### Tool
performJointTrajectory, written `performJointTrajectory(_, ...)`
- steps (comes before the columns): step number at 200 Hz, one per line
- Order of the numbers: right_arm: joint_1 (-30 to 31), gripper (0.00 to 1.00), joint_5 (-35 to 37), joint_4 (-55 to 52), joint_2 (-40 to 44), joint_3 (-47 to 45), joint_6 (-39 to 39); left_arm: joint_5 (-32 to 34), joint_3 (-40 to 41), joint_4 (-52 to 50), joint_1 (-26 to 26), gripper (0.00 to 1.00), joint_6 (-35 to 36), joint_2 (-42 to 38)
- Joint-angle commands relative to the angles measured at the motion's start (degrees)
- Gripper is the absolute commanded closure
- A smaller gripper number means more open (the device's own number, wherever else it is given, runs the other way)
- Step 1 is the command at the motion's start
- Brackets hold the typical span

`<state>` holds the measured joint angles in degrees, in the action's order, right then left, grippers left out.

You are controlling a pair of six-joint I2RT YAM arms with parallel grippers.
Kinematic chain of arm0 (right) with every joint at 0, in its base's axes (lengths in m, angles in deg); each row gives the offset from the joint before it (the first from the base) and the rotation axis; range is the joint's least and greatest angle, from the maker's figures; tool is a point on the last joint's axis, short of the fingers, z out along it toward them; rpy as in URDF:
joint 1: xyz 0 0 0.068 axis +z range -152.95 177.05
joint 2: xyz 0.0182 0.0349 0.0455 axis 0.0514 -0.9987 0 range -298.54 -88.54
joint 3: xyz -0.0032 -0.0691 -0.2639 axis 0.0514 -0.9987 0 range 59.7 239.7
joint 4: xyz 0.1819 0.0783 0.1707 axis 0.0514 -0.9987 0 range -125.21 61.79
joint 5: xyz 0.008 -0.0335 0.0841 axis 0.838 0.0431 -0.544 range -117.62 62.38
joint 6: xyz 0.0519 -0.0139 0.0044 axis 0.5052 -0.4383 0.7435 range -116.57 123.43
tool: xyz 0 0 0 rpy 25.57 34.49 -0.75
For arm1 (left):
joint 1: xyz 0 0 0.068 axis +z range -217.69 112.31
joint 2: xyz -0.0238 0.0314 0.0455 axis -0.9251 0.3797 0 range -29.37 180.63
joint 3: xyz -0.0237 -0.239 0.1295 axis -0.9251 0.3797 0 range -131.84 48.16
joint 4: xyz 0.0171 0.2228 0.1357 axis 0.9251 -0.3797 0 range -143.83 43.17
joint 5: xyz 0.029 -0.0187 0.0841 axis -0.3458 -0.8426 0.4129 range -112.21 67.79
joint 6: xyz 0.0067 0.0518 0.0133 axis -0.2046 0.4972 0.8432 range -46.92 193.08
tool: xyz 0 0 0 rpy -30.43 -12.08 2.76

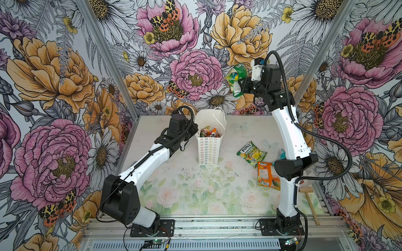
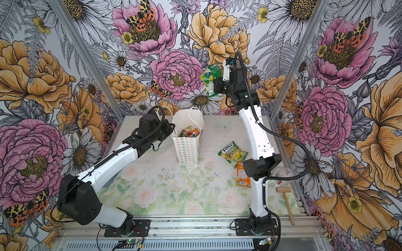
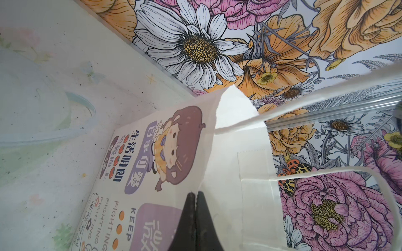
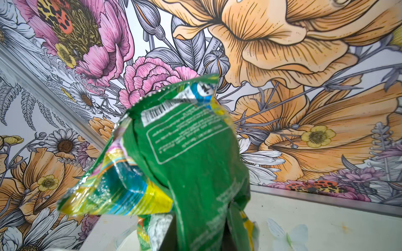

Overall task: Place the snacks into the paper bag
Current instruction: Place the snack in the paper bag.

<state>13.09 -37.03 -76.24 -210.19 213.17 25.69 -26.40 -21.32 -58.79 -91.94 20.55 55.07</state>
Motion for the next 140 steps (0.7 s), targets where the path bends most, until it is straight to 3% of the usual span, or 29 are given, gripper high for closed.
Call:
performJointTrajectory(1, -0.15, 1.0, -3.22, 5.1, -2.93, 2.45, 5.95, -1.51, -1.9, 0.45, -0.49, 1.0, 0.68, 0.37)
performJointTrajectory(61, 2.27, 1.0, -9.06, 8.6, -7.46, 2.45, 7.82, -1.63, -2.38, 0.52, -0.7, 1.0, 0.77, 0.8)
performJointTrajectory(140, 8.47, 1.0, -13.94, 8.57, -5.53, -3.35, -0.55, -1.45, -2.32, 0.54, -1.04, 1.0, 0.77, 0.72)
